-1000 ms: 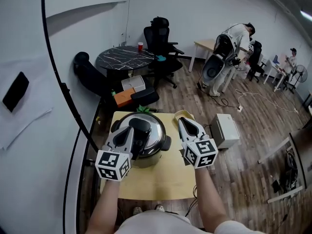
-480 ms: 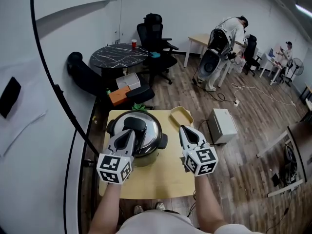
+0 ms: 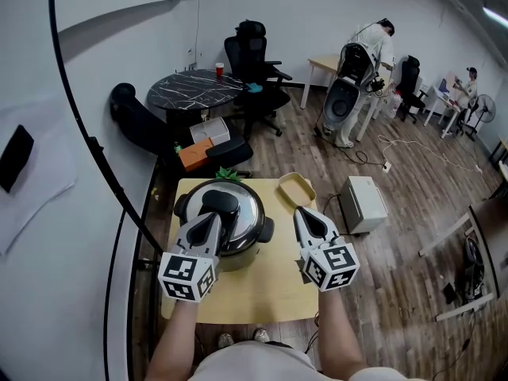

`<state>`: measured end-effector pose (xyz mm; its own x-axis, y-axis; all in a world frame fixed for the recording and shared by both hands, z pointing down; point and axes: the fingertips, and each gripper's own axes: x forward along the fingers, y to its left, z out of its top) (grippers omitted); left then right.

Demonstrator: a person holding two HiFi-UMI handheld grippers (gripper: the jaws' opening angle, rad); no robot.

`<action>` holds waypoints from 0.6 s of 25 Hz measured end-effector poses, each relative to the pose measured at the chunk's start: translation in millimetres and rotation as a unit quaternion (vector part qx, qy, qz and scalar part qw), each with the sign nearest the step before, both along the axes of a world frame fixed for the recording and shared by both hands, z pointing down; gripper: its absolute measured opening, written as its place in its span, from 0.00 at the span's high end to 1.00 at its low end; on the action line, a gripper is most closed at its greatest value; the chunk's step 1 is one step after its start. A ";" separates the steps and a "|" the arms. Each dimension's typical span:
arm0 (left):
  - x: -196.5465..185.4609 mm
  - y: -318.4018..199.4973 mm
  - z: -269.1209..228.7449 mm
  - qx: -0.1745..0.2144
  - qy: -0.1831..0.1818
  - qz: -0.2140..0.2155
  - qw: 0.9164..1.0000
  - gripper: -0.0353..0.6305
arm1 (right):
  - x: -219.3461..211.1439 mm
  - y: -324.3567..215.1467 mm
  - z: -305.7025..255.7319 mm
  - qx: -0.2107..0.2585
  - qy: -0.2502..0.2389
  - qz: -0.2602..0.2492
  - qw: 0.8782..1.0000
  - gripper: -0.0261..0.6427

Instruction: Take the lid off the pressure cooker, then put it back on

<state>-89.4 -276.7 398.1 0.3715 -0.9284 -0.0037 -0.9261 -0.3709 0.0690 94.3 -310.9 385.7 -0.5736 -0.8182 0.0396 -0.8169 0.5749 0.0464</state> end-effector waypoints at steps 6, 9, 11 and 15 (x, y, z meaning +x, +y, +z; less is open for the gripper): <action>3.1 0.8 -1.2 -0.001 0.000 0.005 1.000 0.93 | 1.7 1.5 -1.2 -0.001 -0.003 -0.002 1.000 0.96; 4.8 1.3 -2.1 0.001 -0.001 0.008 1.000 0.93 | 2.0 2.7 -2.4 0.000 -0.003 -0.003 1.000 0.96; 5.6 1.2 -1.5 0.001 -0.001 0.009 1.000 0.93 | 1.6 2.8 -1.9 0.001 -0.003 -0.004 1.000 0.96; 7.4 2.1 -1.6 0.002 -0.001 0.013 1.000 0.93 | 1.2 3.8 -1.3 0.000 -0.001 -0.005 1.000 0.96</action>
